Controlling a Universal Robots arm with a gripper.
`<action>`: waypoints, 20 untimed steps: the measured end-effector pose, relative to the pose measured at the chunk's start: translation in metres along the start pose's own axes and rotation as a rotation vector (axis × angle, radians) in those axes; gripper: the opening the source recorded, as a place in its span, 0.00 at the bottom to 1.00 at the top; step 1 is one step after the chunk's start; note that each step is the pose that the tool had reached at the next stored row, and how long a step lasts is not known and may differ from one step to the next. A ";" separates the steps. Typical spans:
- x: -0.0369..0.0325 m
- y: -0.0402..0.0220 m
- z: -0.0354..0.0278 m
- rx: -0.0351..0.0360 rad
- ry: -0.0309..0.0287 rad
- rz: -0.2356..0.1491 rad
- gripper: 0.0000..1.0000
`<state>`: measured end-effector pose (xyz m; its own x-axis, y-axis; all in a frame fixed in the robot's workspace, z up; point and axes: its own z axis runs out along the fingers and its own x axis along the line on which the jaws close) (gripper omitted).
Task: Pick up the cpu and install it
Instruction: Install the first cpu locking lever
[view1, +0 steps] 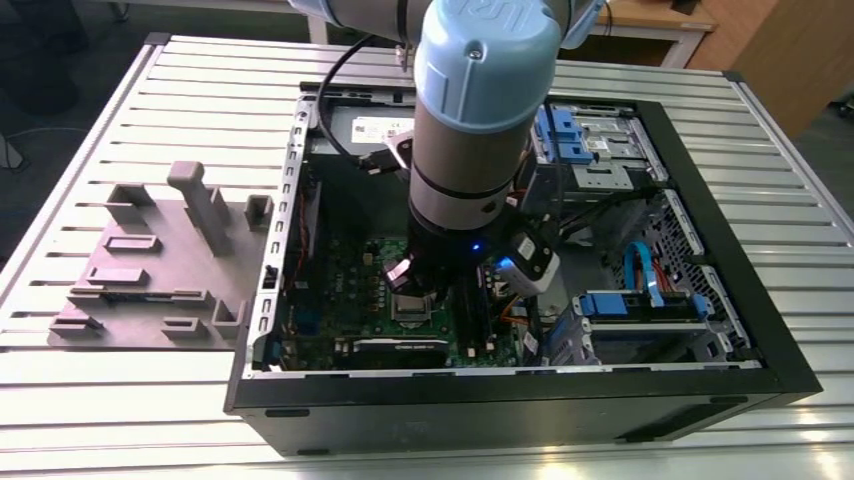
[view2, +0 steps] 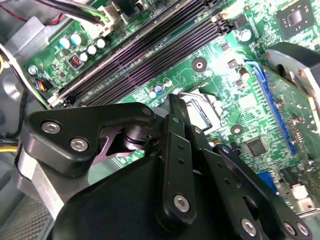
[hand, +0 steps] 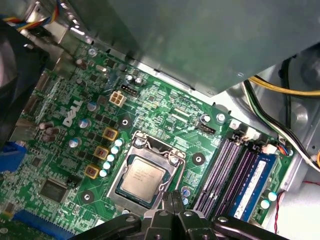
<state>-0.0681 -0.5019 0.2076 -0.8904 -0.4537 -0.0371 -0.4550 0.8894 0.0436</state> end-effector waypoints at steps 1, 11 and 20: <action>0.0000 0.0000 0.0001 -0.0006 0.0008 -0.018 0.10; 0.0004 -0.0009 0.0026 -0.0015 0.0037 -0.071 0.10; 0.0013 -0.0023 0.0094 -0.0035 0.0062 -0.128 0.10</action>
<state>-0.0681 -0.5041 0.1980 -0.8248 -0.5642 -0.0364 -0.5653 0.8238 0.0424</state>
